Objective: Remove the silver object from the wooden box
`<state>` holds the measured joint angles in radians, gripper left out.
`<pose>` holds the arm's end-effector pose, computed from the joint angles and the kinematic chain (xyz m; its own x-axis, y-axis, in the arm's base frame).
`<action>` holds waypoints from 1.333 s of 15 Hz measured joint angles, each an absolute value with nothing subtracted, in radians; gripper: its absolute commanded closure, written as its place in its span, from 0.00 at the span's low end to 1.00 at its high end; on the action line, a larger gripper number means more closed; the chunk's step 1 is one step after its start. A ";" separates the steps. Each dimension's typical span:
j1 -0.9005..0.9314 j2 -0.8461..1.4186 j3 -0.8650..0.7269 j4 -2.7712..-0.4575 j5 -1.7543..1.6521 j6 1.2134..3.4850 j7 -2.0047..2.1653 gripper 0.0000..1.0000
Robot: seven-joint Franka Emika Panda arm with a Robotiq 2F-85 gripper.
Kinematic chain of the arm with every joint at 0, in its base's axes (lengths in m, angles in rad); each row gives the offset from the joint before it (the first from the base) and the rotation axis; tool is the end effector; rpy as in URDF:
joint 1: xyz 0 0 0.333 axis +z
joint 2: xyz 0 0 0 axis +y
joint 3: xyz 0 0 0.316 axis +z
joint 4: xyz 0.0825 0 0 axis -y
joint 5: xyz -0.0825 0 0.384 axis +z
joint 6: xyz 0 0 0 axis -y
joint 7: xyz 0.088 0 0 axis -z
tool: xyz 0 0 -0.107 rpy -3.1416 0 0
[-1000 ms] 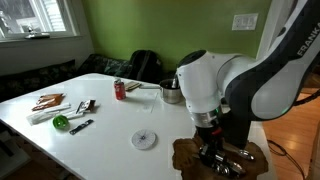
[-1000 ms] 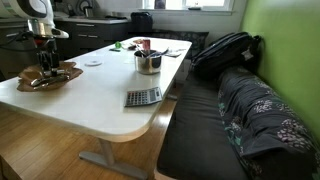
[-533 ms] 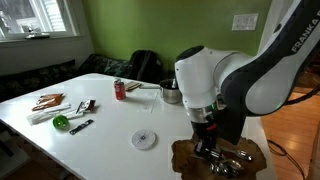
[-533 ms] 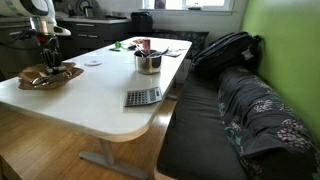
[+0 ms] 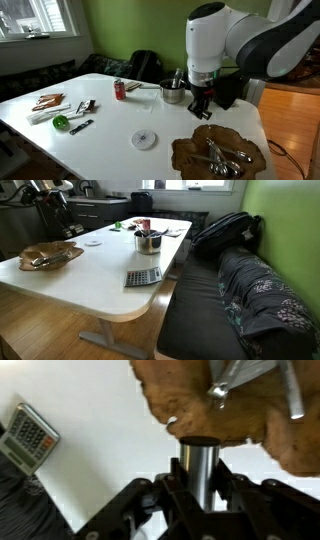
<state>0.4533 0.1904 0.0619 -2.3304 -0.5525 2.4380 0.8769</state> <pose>0.4445 0.2509 0.2498 0.9860 0.0974 0.1352 0.0530 -0.9526 0.2994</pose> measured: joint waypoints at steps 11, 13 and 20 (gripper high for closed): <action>0.301 0.193 0.035 -2.394 -0.828 2.292 1.183 0.89; 0.255 0.224 0.019 -2.369 -0.828 2.242 1.178 0.89; 0.042 0.389 -0.064 -2.300 -0.833 2.522 0.861 0.89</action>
